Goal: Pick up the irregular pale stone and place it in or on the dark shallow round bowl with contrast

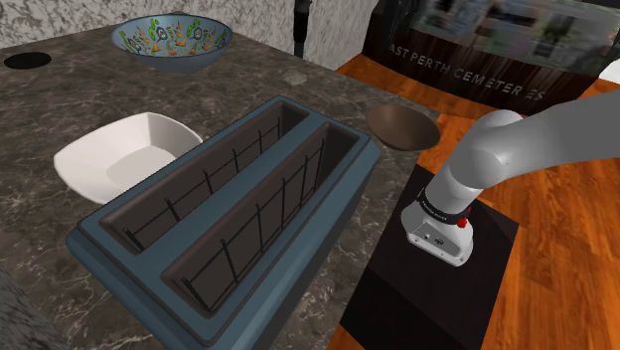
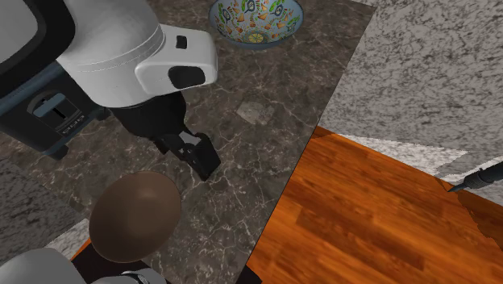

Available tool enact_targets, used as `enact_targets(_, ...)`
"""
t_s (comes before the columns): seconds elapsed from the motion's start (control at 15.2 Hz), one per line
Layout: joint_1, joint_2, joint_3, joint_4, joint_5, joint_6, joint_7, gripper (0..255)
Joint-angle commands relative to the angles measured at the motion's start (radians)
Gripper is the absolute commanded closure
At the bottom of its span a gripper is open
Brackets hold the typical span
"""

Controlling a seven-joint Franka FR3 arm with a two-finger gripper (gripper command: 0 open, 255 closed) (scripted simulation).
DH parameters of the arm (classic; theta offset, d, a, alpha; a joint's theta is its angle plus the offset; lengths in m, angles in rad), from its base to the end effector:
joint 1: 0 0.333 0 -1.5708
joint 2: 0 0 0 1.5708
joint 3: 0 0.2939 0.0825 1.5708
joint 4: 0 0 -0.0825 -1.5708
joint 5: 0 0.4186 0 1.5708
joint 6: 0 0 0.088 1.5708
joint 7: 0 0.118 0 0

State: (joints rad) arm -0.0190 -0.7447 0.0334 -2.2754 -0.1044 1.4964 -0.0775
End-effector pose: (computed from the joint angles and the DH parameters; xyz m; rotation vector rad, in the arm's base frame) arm 0.3604 -0.0053 0.5841 3.0133 0.1156 -0.0589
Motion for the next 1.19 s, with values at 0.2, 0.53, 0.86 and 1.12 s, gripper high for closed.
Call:
enact_targets(0.2, -0.028, 0.072, 0.065, 0.006, 0.056, 0.05, 0.179, 0)
enact_targets(0.53, -0.077, 0.222, 0.161, 0.051, 0.126, 0.139, 0.468, 0)
enact_targets(0.86, -0.123, 0.4, 0.233, 0.136, 0.158, 0.226, 0.746, 0)
enact_targets(1.12, -0.154, 0.552, 0.272, 0.226, 0.158, 0.286, 0.961, 0)
